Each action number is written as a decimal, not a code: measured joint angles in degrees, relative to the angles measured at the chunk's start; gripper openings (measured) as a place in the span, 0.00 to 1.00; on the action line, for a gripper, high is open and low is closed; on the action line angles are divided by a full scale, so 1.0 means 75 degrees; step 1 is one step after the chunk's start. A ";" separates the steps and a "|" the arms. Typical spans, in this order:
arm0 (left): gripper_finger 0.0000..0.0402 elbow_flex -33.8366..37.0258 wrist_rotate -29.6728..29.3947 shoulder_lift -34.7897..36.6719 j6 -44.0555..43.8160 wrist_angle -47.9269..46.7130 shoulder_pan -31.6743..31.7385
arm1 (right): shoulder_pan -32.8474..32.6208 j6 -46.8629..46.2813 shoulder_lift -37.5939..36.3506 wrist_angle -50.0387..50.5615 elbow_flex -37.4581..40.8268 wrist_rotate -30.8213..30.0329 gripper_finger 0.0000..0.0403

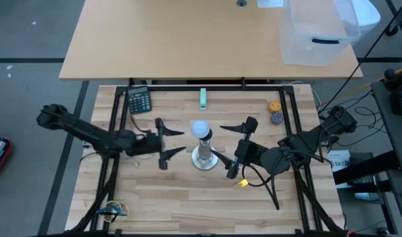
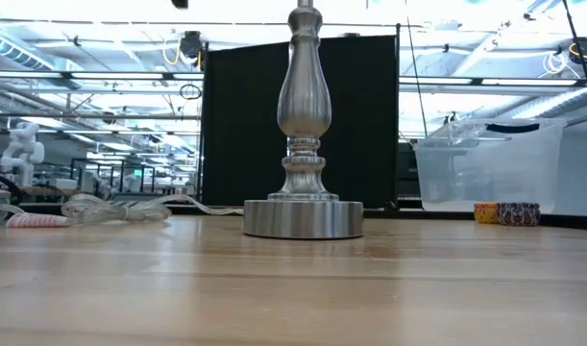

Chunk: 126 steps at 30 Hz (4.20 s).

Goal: Screw lightbulb
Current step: Insert the white lightbulb into the desk lamp

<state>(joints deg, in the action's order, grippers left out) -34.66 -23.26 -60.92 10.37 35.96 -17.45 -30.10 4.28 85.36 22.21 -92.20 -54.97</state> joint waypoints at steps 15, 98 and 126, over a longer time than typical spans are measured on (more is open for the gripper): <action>0.27 -0.0448 0.0244 0.0526 0.0679 0.0276 -0.0066 | 0.0071 0.0150 0.0000 -0.0327 0.0000 -0.0022 0.37; 0.00 -0.2278 0.0909 -0.0242 0.1101 -0.1935 0.0788 | 0.0344 0.0063 0.0006 -0.0120 0.0003 -0.0681 0.00; 0.00 -0.2663 0.1652 -0.0121 0.1249 -0.3141 0.0695 | 0.0619 0.0127 0.0009 -0.0014 0.0006 -0.0077 0.00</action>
<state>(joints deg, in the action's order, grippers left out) -54.63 -10.87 -61.83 19.74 12.40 -12.24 -25.45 5.23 85.43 22.11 -92.16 -55.55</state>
